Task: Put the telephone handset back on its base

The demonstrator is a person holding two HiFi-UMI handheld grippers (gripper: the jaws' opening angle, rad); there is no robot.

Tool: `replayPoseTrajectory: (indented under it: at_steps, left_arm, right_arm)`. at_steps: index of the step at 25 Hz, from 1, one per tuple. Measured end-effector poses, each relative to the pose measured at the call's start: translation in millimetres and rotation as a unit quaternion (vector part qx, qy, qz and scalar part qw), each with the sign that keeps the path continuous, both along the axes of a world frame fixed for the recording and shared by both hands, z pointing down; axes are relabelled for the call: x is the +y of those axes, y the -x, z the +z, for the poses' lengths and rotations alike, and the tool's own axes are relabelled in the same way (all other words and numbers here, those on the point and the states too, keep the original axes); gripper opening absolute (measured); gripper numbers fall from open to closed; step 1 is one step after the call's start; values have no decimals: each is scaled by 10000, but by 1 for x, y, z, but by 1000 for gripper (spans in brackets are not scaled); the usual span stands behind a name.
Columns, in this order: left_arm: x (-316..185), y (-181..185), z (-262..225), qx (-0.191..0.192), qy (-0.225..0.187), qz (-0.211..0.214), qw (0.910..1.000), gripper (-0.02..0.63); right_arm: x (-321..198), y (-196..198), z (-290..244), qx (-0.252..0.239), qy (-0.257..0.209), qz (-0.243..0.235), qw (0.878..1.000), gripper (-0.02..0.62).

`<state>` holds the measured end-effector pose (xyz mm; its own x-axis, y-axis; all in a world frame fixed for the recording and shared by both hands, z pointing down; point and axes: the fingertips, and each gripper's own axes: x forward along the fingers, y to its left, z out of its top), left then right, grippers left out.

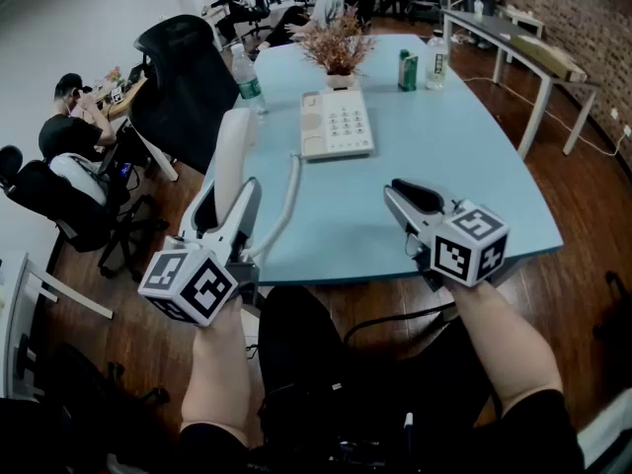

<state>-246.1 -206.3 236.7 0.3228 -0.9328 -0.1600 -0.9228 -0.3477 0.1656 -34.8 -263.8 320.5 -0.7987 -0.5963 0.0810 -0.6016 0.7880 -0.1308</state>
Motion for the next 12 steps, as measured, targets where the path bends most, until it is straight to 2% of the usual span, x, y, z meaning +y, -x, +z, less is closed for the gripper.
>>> replayPoseTrajectory:
  at_steps: [12]
  left_arm:
    - [-1,0,2,-38,63,-24,10000,238]
  right_arm:
    - [0,-1,1,23,14,-24,10000,84]
